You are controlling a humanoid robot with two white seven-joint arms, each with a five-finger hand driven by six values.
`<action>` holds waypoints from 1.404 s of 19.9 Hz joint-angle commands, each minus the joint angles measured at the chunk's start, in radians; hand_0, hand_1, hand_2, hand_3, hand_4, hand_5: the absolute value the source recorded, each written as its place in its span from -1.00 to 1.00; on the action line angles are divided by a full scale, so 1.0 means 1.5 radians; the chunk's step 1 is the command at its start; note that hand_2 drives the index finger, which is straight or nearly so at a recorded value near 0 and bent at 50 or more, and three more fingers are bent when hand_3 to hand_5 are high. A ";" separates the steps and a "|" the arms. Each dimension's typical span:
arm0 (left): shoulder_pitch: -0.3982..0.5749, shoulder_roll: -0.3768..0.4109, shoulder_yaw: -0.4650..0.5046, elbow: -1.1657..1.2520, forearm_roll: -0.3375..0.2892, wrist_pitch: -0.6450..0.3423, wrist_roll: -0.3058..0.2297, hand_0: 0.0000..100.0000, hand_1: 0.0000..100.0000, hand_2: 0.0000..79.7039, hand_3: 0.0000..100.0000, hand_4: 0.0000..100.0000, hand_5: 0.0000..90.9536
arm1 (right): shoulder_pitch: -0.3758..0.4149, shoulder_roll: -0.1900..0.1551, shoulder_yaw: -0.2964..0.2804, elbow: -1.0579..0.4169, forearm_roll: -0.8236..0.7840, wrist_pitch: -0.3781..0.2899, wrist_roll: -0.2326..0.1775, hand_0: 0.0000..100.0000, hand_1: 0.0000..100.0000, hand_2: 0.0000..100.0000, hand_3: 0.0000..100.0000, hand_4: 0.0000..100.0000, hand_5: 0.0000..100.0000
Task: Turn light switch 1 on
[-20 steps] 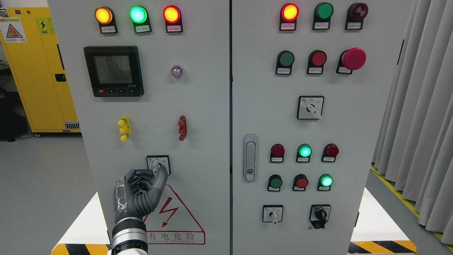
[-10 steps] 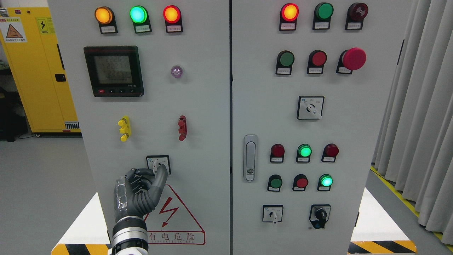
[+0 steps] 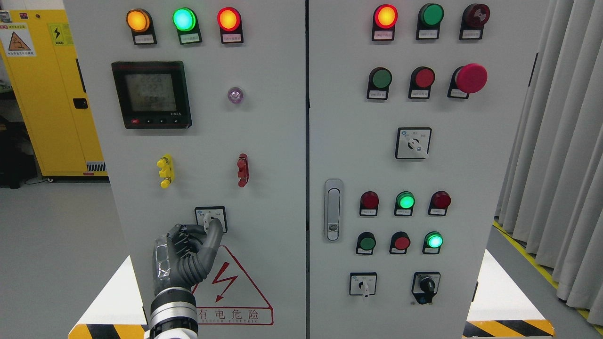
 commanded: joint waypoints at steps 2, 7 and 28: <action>-0.001 0.000 0.000 0.006 0.000 -0.001 0.000 -0.40 0.31 0.55 0.90 0.77 0.87 | 0.000 0.000 0.000 0.000 0.000 -0.001 0.001 -1.00 0.00 -0.92 -1.00 -1.00 -1.00; -0.002 0.000 0.000 0.006 0.000 -0.001 0.000 -0.41 0.29 0.55 0.91 0.77 0.87 | 0.000 0.000 0.000 0.000 0.000 -0.001 0.000 -1.00 0.00 -0.92 -1.00 -1.00 -1.00; -0.005 0.000 0.000 0.010 0.001 0.001 -0.002 -0.36 0.20 0.57 0.92 0.79 0.88 | 0.000 0.000 0.000 0.000 0.000 -0.001 0.001 -1.00 0.00 -0.92 -1.00 -1.00 -1.00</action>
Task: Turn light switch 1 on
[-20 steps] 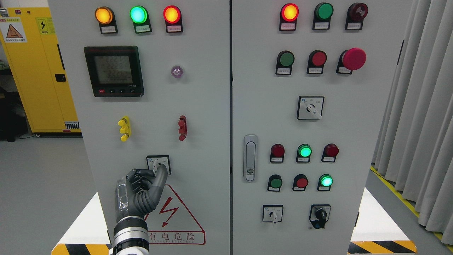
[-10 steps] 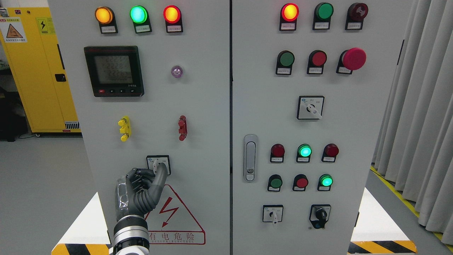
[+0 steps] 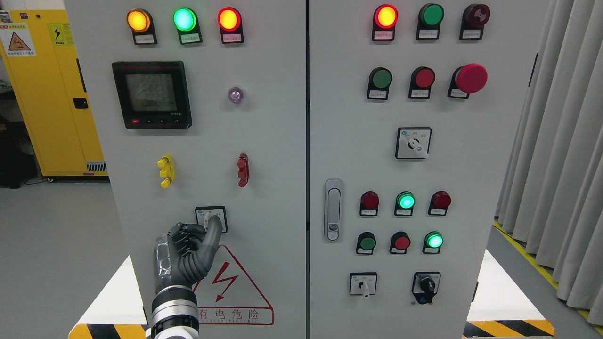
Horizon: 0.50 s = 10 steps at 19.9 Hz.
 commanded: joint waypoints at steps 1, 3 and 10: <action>0.000 0.000 0.000 0.002 0.000 0.001 -0.001 -0.36 0.20 0.57 0.92 0.79 0.88 | 0.000 0.000 0.000 0.000 0.000 -0.001 0.001 -1.00 0.00 -0.92 -1.00 -1.00 -1.00; 0.000 0.000 0.000 0.002 0.000 0.001 -0.001 -0.35 0.19 0.57 0.92 0.79 0.88 | 0.000 0.000 0.000 0.000 0.000 -0.001 0.001 -1.00 0.00 -0.92 -1.00 -1.00 -1.00; 0.000 0.000 0.000 0.002 0.001 0.001 -0.002 -0.28 0.18 0.57 0.92 0.79 0.88 | 0.000 0.000 0.000 0.000 0.000 -0.001 0.001 -1.00 0.00 -0.92 -1.00 -1.00 -1.00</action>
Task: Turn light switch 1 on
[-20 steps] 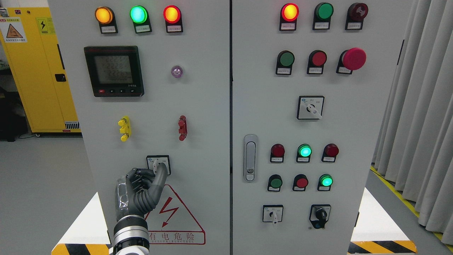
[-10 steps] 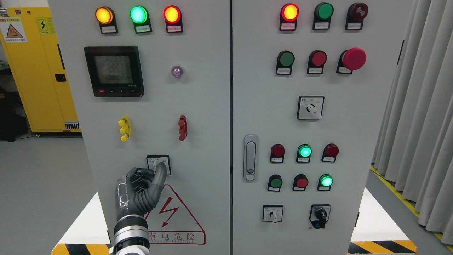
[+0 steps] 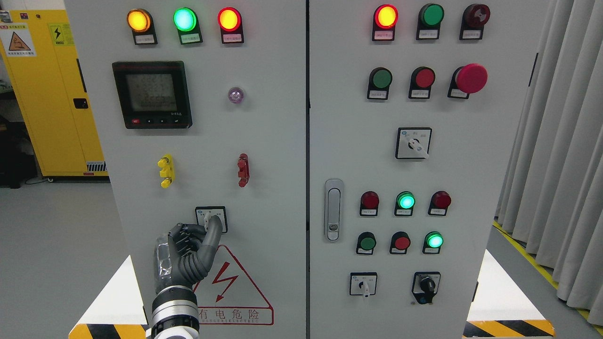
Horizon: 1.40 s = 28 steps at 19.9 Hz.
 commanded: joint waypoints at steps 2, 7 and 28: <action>0.000 0.000 0.000 0.001 0.001 0.003 -0.002 -0.26 0.17 0.57 0.92 0.79 0.88 | 0.000 0.000 0.000 0.000 0.000 -0.001 0.001 -1.00 0.00 -0.92 -1.00 -1.00 -1.00; -0.001 0.000 -0.001 0.001 0.001 0.002 -0.002 -0.20 0.16 0.57 0.93 0.79 0.88 | 0.000 0.000 0.000 0.000 0.000 -0.001 0.001 -1.00 0.00 -0.92 -1.00 -1.00 -1.00; -0.002 0.000 -0.004 0.002 0.003 0.001 -0.003 -0.07 0.02 0.52 0.92 0.79 0.88 | 0.000 0.000 0.000 0.000 0.000 -0.001 0.001 -1.00 0.00 -0.92 -1.00 -1.00 -1.00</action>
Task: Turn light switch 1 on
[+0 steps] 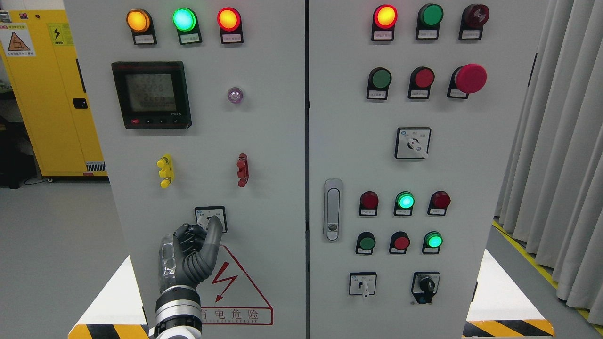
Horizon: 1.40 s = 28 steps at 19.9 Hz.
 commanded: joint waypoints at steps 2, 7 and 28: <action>-0.001 0.000 -0.001 0.000 0.000 -0.002 0.008 -0.06 0.00 0.52 0.92 0.79 0.88 | 0.000 0.000 0.000 0.000 0.000 -0.001 0.001 -1.00 0.00 -0.92 -1.00 -1.00 -1.00; 0.000 0.000 -0.001 0.000 0.001 -0.003 0.008 -0.05 0.00 0.52 0.92 0.79 0.88 | 0.000 0.000 0.000 0.000 0.000 -0.001 0.001 -1.00 0.00 -0.92 -1.00 -1.00 -1.00; 0.012 0.001 -0.002 -0.004 0.004 -0.010 0.008 -0.90 -0.11 0.60 0.95 0.79 0.87 | 0.000 0.000 0.000 0.000 0.000 -0.001 0.001 -1.00 0.00 -0.92 -1.00 -1.00 -1.00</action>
